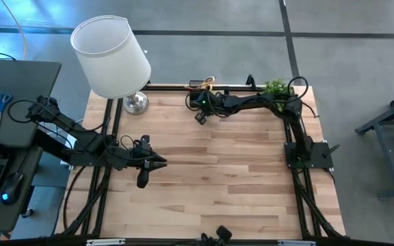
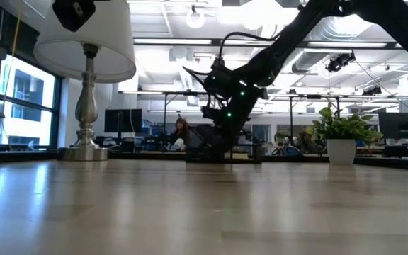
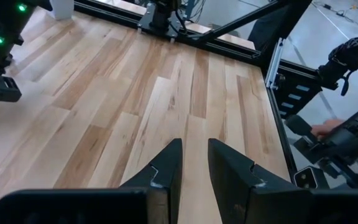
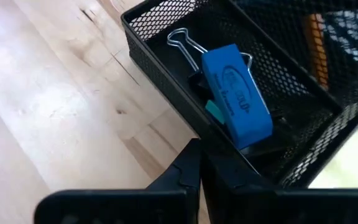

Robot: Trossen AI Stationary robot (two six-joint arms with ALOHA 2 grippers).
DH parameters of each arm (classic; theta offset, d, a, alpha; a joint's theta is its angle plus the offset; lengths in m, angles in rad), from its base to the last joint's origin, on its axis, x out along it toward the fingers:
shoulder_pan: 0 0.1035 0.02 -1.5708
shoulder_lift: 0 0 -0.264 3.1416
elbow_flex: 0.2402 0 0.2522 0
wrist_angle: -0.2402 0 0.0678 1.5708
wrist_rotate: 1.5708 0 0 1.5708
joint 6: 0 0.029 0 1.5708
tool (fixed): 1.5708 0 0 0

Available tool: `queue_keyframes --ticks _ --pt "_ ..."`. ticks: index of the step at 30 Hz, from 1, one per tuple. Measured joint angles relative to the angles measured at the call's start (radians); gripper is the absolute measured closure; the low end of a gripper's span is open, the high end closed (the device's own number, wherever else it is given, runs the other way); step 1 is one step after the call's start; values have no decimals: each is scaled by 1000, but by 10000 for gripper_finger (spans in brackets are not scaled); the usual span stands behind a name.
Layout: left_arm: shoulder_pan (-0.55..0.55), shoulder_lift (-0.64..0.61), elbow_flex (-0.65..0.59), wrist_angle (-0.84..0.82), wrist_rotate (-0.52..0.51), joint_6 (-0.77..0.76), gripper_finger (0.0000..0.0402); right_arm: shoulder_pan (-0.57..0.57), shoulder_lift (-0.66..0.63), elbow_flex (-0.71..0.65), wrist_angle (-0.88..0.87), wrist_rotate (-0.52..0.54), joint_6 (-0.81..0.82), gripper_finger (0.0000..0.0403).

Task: Pick and place office supplies into organizer
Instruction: Adjust the desk organizer, then return to Home Position

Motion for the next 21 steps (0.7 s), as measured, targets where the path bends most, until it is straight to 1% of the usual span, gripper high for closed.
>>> queue_keyframes --ticks 8,11,15,19,21 --pt "0 0 0 0 0 1 335 -32 0 -1 14 -107 -42 403" --pt "0 0 0 0 0 1 335 -31 0 -1 20 -115 -59 403" --pt "0 0 0 0 0 0 335 -14 -15 -1 -19 -109 -95 403" --pt "0 0 0 -3 0 0 335 23 -62 -1 -94 -85 -112 403" --pt "0 0 0 -4 0 0 335 47 -100 -1 -104 -80 -113 403"
